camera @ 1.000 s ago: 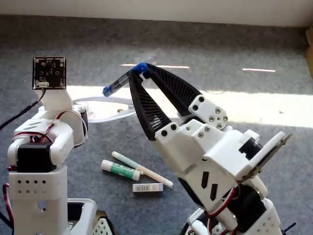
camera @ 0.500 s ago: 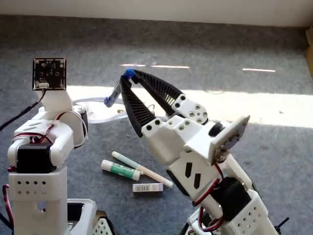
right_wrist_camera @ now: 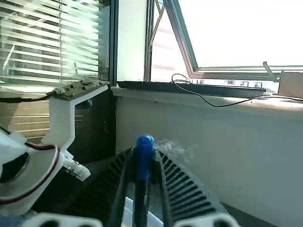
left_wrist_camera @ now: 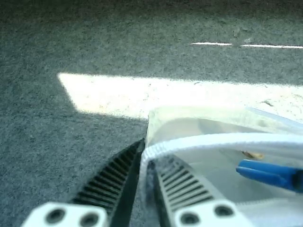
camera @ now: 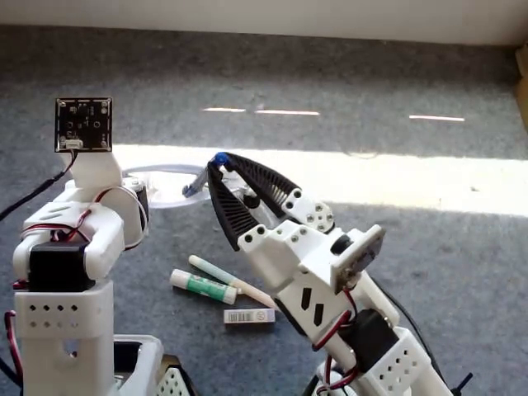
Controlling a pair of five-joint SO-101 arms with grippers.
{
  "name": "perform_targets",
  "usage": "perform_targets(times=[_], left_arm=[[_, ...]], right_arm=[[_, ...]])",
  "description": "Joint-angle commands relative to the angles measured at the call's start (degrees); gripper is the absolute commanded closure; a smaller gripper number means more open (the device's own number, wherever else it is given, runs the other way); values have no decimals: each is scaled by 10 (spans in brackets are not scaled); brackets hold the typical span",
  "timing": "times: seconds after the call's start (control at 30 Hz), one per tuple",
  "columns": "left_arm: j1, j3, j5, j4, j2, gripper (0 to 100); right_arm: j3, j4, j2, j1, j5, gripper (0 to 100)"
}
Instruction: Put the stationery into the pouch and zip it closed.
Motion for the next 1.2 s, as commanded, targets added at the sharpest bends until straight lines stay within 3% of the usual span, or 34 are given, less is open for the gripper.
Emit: perform_targets(times=[0.0,0.7,1.17], left_arm=[[-8,7,4,-5,7,993],[-22,7,4,-5,7,993],[-22,17,4,-13,7,993]], right_arm=[[10,-15,-14,-4,2,993],[59,-12,-11,-53,5,993],[56,-14,101,-51,5,988]])
